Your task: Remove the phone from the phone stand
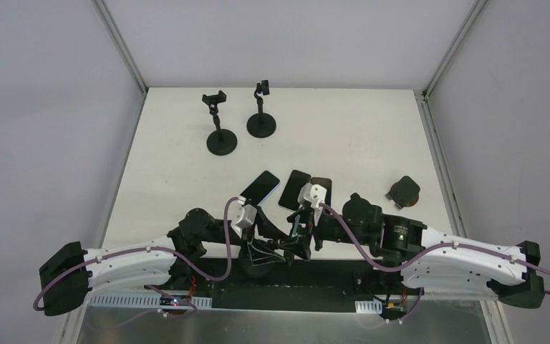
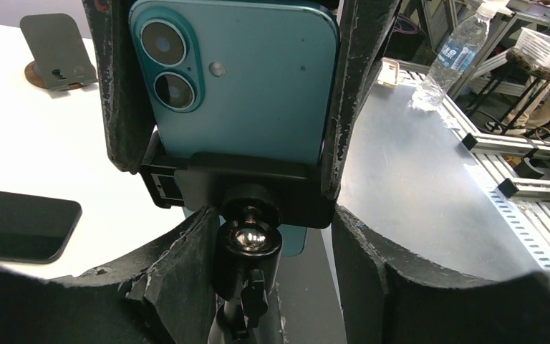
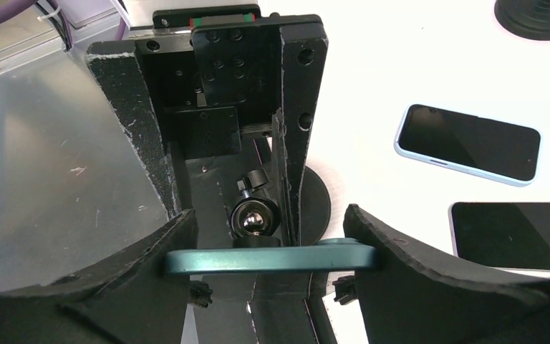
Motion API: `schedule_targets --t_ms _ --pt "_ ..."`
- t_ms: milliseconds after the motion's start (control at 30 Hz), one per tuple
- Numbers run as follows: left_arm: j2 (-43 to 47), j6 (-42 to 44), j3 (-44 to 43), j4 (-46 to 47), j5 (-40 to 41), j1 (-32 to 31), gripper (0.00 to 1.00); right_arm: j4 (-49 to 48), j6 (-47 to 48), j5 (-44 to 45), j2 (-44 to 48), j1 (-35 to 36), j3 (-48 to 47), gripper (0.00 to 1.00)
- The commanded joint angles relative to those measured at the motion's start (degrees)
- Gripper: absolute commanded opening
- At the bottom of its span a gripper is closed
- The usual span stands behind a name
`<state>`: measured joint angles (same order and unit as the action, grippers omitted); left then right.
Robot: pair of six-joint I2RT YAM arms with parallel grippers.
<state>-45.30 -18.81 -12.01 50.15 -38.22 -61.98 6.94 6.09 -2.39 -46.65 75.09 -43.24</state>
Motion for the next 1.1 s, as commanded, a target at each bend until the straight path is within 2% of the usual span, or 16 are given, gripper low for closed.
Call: schedule_targets --t_ms 0,433,1067 --pt "0.01 -1.44 -2.7 2.14 -10.48 -1.13 0.0 -1.23 3.5 12.36 -0.6 -3.53 2.68 0.0" --pt "0.57 -2.69 -3.46 2.14 -15.2 -1.21 0.0 -2.59 4.26 11.93 -1.6 -8.65 6.66 0.0" --pt "0.83 -4.38 -4.48 2.14 -20.21 -1.31 0.0 -3.97 10.02 3.54 -1.78 -15.61 11.51 0.0"
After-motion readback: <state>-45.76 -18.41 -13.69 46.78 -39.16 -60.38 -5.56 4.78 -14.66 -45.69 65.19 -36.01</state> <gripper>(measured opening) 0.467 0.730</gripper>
